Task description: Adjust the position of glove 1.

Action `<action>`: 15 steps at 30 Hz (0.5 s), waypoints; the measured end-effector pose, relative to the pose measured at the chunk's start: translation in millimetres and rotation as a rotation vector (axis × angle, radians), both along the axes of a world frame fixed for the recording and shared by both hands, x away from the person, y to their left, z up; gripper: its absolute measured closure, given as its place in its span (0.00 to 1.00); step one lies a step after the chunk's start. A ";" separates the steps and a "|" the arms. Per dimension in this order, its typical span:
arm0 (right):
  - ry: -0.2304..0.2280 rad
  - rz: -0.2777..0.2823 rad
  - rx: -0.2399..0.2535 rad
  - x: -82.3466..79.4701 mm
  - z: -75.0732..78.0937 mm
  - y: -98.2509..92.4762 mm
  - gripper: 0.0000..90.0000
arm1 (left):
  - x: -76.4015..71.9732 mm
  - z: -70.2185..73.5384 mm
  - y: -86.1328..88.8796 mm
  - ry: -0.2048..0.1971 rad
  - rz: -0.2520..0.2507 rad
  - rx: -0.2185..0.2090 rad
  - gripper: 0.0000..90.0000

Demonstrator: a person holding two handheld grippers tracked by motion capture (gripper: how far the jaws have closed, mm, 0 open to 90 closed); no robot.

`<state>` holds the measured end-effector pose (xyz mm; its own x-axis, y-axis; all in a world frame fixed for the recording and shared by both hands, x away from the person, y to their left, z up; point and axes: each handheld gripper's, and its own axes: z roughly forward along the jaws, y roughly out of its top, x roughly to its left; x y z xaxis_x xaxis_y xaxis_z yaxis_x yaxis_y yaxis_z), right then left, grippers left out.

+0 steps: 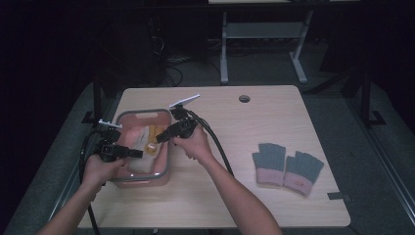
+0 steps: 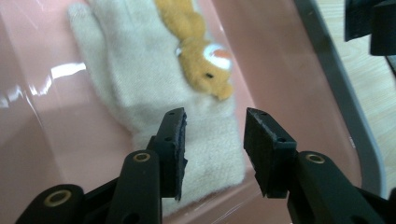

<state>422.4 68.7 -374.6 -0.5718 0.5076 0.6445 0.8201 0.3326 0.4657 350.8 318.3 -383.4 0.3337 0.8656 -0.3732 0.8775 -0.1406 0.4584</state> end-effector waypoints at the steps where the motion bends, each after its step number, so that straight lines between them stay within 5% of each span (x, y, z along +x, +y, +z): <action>1: 0.004 0.000 0.005 0.0 0.6 -0.9 0.77 | -0.2 0.4 0.1 0.001 -0.004 -0.001 0.65; 15: -0.005 -0.030 0.035 0.7 4.8 -24.1 0.75 | -3.2 14.3 -3.9 -0.049 0.002 -0.060 0.62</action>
<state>423.1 44.6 -369.8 -0.5600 0.5016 0.6594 0.8270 0.2910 0.4810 347.6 314.4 -369.1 0.3510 0.8430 -0.4075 0.8541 -0.1099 0.5084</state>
